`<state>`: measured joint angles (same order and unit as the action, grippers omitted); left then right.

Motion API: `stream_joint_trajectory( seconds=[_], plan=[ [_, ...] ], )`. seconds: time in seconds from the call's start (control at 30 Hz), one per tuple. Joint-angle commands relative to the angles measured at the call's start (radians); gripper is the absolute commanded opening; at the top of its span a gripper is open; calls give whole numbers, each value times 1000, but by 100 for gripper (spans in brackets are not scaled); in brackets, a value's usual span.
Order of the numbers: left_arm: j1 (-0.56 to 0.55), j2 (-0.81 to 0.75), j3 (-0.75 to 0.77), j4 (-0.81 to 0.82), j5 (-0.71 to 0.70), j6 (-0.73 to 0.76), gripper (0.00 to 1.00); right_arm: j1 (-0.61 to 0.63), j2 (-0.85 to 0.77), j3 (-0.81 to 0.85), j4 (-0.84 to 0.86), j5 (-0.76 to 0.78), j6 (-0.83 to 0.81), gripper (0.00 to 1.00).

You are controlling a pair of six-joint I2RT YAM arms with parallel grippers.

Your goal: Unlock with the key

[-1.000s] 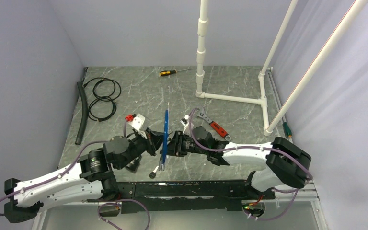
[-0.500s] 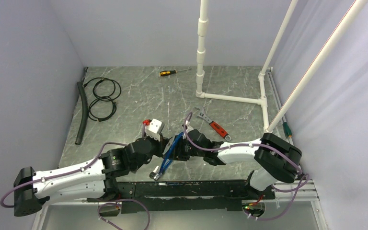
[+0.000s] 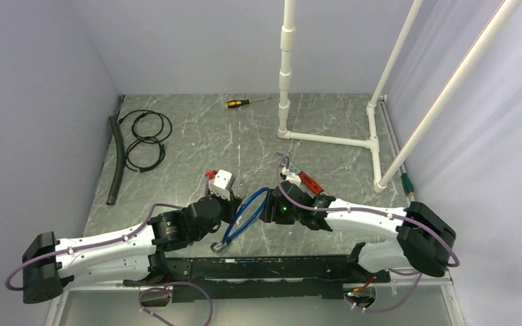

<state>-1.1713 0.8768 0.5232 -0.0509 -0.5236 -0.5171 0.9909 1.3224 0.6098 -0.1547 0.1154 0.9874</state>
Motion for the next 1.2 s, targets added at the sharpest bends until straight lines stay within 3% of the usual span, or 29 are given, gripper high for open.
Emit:
stream_joint_trajectory(
  seconds=[0.0, 0.1, 0.23, 0.33, 0.43, 0.6, 0.77, 0.93, 1.17],
  plan=[
    [-2, 5, -19, 105, 1, -27, 0, -5, -79, 1, -24, -32, -138, 60],
    [-2, 23, -16, 123, 11, -37, 0, -5, -92, 2, 6, -158, -202, 67],
    [-2, 46, 0, 116, 38, -56, 0, -1, -141, 13, -152, -55, -132, 66],
    [-2, 52, -4, 121, 53, -79, 0, -1, -276, -35, -217, 10, -47, 64],
    [-2, 57, -9, 125, 54, -102, 0, 16, -464, -99, -223, -48, 56, 59],
    [-4, 86, -16, 153, 54, -131, 0, 205, -694, -220, -93, -63, 250, 61],
    [-4, 133, -16, 180, 50, -156, 0, 331, -634, -191, -141, 94, 339, 67],
    [-4, 120, 4, 113, 49, -165, 0, 338, -562, -221, -101, 150, 391, 67],
    [-4, -23, -46, 40, -2, -190, 0, 335, -517, -274, -130, 324, 475, 62]
  ],
)
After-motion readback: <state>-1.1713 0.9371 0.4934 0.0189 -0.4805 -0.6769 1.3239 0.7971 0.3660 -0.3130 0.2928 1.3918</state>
